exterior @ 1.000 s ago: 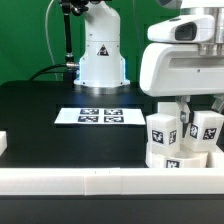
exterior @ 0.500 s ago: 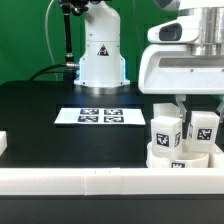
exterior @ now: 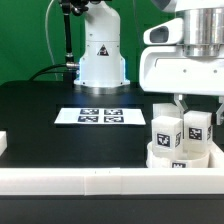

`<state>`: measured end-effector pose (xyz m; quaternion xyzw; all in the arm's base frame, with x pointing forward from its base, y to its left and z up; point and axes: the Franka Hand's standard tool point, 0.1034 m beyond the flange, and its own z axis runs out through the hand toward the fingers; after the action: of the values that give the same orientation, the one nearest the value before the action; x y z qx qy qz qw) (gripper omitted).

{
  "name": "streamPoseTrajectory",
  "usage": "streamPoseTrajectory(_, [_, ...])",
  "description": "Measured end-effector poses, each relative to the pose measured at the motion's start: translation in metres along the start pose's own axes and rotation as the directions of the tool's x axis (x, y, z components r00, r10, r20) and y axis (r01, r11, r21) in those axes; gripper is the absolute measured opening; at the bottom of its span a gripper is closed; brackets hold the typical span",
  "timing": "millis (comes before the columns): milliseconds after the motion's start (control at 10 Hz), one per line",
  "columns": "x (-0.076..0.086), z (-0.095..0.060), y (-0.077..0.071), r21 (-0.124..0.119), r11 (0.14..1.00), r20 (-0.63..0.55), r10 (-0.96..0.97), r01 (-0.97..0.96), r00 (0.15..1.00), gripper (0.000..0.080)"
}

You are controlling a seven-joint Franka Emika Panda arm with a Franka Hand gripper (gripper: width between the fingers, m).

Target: Assemble stool

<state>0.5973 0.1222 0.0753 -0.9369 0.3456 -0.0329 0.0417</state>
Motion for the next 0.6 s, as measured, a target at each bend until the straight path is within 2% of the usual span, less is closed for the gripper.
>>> streamPoseTrajectory(300, [-0.0025, 0.0003, -0.0018, 0.012, 0.948, 0.024, 0.317, -0.317, 0.948, 0.0337])
streamPoseTrajectory(600, [-0.0039, 0.0004, -0.0038, 0.008, 0.840, 0.032, 0.542, -0.543, 0.840, 0.0337])
